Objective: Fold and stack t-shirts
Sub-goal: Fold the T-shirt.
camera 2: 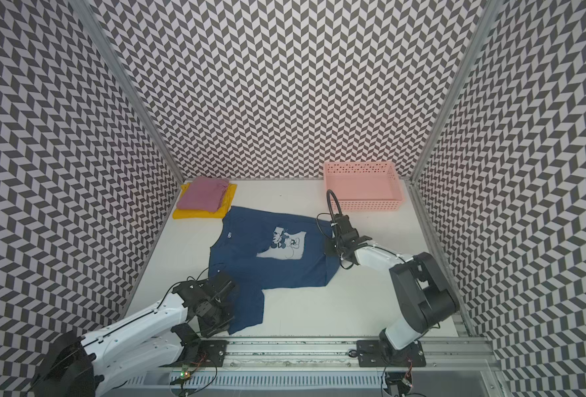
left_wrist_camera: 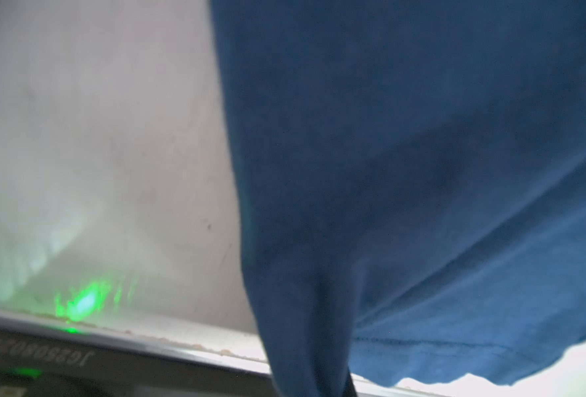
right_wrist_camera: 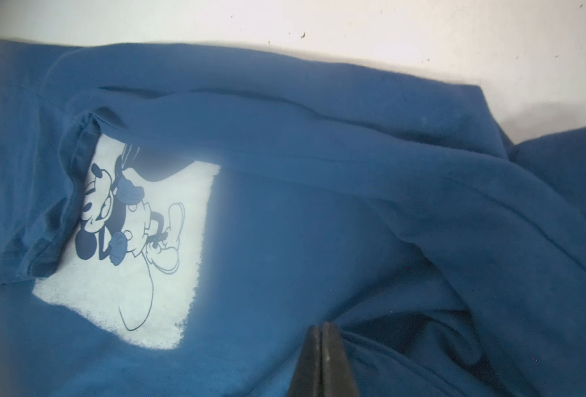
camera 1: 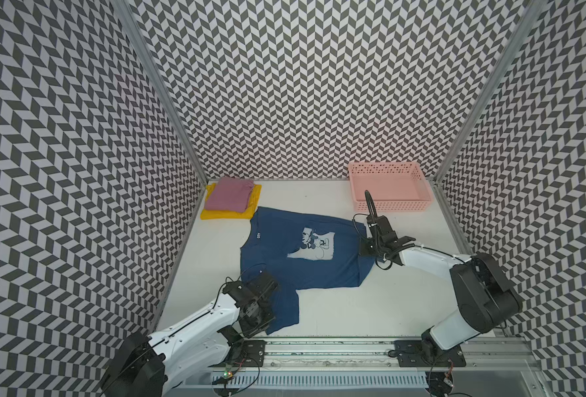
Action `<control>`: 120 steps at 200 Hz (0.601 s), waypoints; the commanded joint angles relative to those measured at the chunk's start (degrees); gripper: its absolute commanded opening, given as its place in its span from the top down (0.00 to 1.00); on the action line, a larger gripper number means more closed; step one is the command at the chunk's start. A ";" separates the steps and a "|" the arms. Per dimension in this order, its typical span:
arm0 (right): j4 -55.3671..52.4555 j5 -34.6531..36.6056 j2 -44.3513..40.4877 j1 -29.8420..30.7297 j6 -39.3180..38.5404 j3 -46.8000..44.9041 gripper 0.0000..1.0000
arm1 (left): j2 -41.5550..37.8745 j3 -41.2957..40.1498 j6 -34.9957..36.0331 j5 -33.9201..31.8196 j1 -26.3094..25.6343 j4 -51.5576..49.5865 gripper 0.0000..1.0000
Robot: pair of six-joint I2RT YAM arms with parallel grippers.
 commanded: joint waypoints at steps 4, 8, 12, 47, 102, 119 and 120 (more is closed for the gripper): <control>0.29 2.54 -2.11 0.33 -0.31 -0.25 1.00 | -0.57 -0.53 0.35 0.14 -0.11 1.47 1.00; 0.29 2.95 -2.26 0.26 -0.24 -0.30 1.00 | -0.70 0.04 0.57 -0.08 -0.11 1.46 1.00; 0.29 3.31 -2.34 0.23 0.03 -0.35 1.00 | -0.83 0.70 0.77 -0.18 -0.11 1.45 1.00; 0.11 5.89 -3.10 -0.61 1.28 -1.24 1.00 | -0.45 9.21 3.90 -4.12 -0.11 1.26 1.00; -1.24 9.55 -8.24 -1.06 2.19 -3.24 1.00 | 2.99 22.10 10.03 -14.44 3.64 2.46 1.00; -1.90 11.11 -10.04 -1.15 2.67 -4.05 1.00 | 2.75 22.49 13.25 -13.14 7.91 5.74 1.00; -2.00 11.23 -10.15 -1.15 2.66 -4.09 1.00 | 2.72 22.49 13.37 -13.05 8.16 5.88 1.00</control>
